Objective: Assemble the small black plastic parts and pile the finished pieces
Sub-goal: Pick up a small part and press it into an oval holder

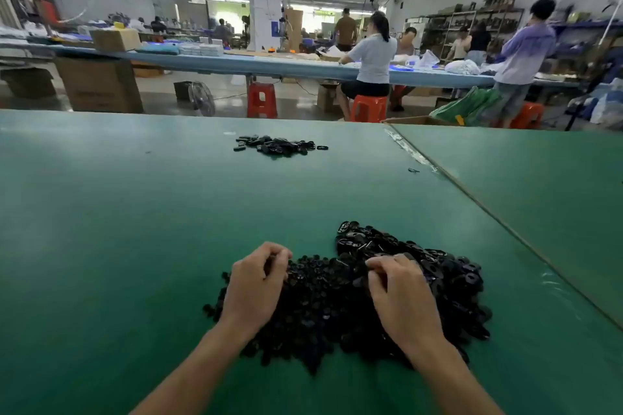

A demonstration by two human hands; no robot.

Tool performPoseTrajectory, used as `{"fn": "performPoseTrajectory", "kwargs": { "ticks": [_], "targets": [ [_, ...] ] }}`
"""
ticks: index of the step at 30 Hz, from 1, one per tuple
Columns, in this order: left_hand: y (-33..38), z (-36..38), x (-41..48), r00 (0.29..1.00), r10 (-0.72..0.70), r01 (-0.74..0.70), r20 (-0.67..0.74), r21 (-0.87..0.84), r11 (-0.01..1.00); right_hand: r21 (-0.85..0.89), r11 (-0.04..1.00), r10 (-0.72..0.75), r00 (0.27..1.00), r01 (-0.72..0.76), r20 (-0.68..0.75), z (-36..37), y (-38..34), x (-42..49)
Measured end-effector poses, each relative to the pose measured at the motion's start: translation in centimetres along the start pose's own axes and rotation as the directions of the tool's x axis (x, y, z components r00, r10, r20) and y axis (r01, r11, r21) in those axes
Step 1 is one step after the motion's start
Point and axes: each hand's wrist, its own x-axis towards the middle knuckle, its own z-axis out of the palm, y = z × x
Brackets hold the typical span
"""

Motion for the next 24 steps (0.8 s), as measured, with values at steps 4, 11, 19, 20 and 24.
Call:
{"fn": "performPoseTrajectory", "kwargs": {
  "ticks": [4, 11, 19, 20, 24],
  "targets": [
    [-1.8, 0.2, 0.0, 0.991, -0.064, 0.066, -0.118, 0.01, 0.998, -0.252, 0.964, 0.087, 0.996, -0.083, 0.005, 0.1, 1.0, 2.0],
    [-2.8, 0.1, -0.2, 0.982, -0.112, 0.108, -0.154, -0.035, 0.994, -0.382, 0.916, 0.149, 0.988, -0.123, 0.041, 0.7, 1.8, 3.0],
    [-2.7, 0.7, -0.4, 0.992, -0.094, 0.096, -0.08, 0.027, 0.995, -0.202, 0.964, 0.174, 0.985, -0.17, 0.003, 0.5, 1.9, 3.9],
    [-2.6, 0.7, -0.5, 0.994, -0.086, 0.088, -0.069, 0.033, 0.996, -0.149, 0.975, 0.166, 0.986, -0.167, -0.018, 0.5, 1.9, 4.0],
    [-2.6, 0.6, -0.7, 0.994, -0.07, 0.07, -0.08, -0.002, 0.998, -0.001, 0.995, 0.094, 0.98, -0.095, -0.176, 0.7, 1.4, 3.5]
  ]
}}
